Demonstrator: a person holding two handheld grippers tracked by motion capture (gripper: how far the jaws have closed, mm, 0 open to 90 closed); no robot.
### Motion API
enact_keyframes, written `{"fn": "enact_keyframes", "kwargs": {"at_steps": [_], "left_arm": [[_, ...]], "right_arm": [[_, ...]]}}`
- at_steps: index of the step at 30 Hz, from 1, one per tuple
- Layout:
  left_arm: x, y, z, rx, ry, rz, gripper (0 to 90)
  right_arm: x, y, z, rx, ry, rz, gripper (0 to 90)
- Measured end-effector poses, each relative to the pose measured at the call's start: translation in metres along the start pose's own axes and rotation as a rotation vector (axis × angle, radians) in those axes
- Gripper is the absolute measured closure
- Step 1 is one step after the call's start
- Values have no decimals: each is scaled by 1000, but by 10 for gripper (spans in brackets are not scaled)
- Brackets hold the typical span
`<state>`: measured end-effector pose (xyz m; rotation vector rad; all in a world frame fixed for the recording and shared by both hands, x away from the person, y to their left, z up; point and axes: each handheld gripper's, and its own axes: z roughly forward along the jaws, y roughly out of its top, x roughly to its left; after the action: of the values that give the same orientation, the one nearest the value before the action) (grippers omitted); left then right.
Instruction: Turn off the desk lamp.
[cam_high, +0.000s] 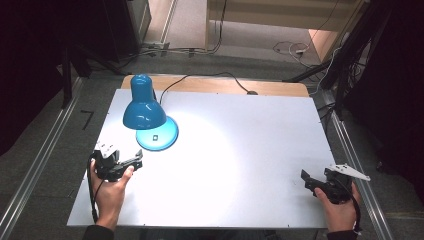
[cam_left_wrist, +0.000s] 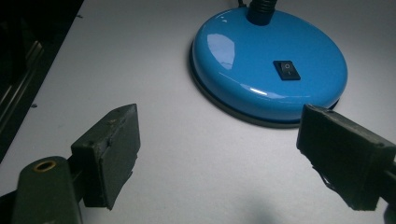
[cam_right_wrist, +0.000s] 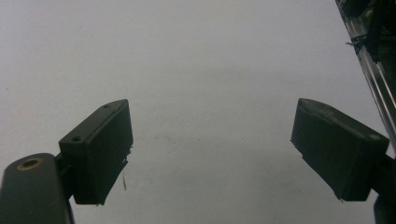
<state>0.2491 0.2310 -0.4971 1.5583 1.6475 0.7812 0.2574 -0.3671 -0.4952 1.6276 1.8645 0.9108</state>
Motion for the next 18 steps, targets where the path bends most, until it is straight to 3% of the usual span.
{"fn": "enact_keyframes", "kwargs": {"at_steps": [9, 18], "left_arm": [[-2, 2, 3, -3, 4, 10, 205], [-7, 3, 9, -5, -24, 13, 297]], "right_arm": [[0, 0, 0, 5, 0, 7, 111], [-1, 0, 0, 2, -1, 6, 112]]}}
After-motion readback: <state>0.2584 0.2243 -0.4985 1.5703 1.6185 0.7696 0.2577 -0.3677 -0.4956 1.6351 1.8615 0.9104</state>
